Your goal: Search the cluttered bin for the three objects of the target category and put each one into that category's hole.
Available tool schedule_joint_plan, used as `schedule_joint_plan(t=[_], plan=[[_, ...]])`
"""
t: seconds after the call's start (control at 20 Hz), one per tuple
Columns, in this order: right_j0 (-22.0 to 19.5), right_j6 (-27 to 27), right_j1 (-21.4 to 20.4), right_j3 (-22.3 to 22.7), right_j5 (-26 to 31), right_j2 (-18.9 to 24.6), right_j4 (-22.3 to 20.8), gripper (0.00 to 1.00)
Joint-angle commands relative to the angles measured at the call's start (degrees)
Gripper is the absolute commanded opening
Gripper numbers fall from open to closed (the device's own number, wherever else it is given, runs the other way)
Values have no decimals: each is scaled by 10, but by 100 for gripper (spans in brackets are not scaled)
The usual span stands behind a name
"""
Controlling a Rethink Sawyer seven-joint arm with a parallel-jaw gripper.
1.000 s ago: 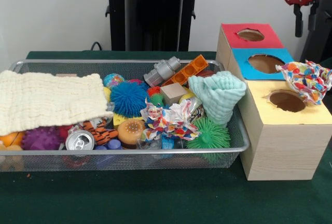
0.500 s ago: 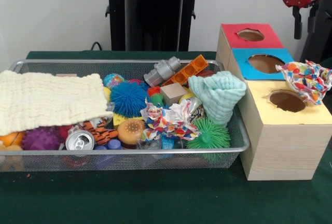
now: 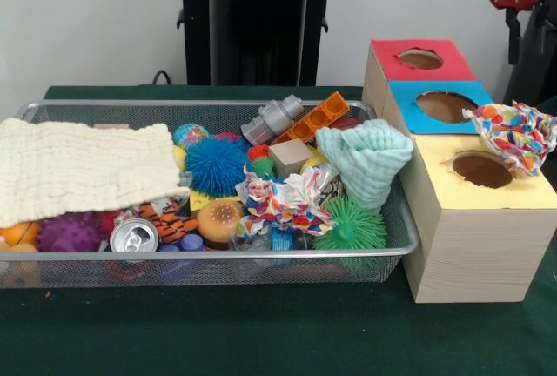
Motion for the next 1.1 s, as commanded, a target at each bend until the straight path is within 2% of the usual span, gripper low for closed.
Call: schedule_joint_plan(t=[0.05,0.25,0.5,1.1], plan=[[26,167,24,-45,13,-29,39,100],[47,166,33,-67,27,-50,48,100],[58,159,40,-72,18,-65,50,100],[44,128,44,-94,20,-76,28,100]])
